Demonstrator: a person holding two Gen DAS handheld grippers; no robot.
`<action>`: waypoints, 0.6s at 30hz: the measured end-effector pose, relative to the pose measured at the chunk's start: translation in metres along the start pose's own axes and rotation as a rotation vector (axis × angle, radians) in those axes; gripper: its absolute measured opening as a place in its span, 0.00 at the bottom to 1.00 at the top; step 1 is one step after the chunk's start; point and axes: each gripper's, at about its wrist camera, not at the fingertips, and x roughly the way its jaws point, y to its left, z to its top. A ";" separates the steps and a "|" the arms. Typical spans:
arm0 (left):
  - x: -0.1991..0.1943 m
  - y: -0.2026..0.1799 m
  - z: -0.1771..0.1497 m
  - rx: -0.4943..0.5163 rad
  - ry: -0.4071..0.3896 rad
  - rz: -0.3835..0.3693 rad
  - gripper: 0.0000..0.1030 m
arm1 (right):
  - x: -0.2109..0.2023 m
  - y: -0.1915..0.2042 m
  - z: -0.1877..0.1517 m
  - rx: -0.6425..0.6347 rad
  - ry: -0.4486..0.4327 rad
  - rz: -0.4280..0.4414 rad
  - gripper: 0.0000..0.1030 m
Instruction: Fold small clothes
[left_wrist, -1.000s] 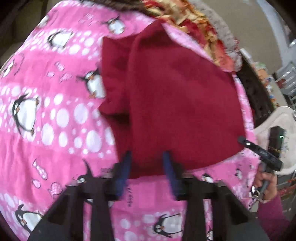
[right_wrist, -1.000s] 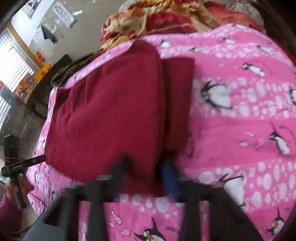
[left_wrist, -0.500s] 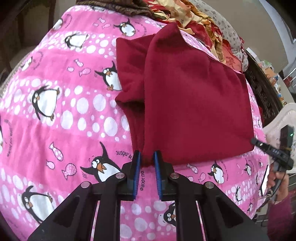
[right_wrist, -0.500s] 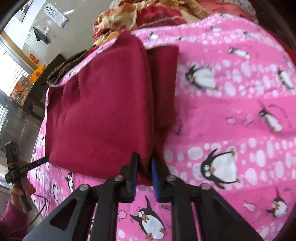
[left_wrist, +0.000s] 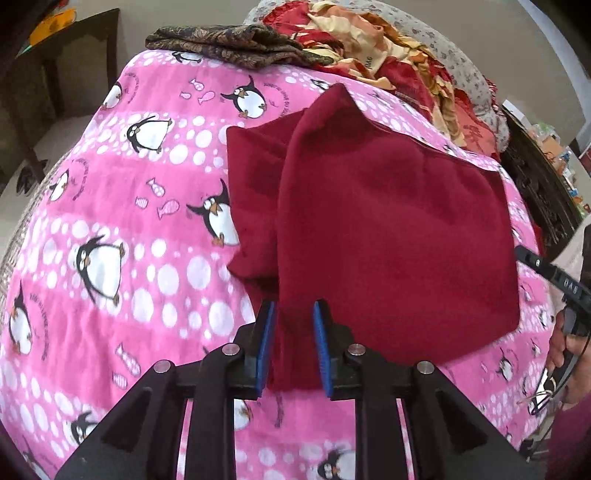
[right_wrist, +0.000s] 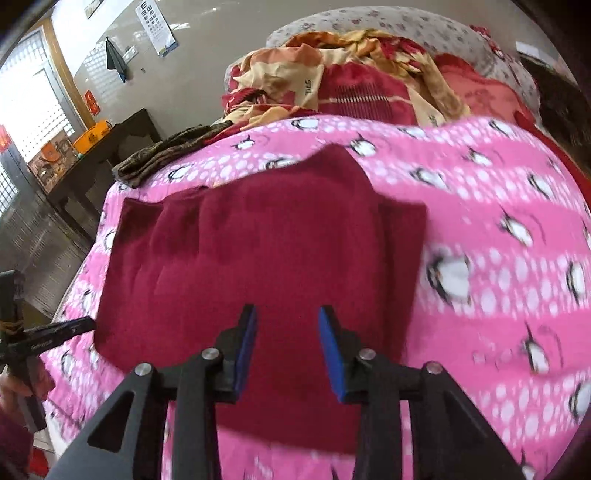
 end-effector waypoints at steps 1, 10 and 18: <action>0.005 0.000 0.004 -0.001 -0.001 0.009 0.01 | 0.006 0.002 0.007 -0.003 -0.005 -0.006 0.35; 0.039 0.002 0.021 0.004 0.046 0.045 0.01 | 0.068 -0.015 0.071 -0.009 -0.038 -0.115 0.35; 0.011 -0.005 0.038 -0.017 0.022 -0.037 0.01 | 0.073 -0.018 0.081 0.025 -0.036 -0.113 0.35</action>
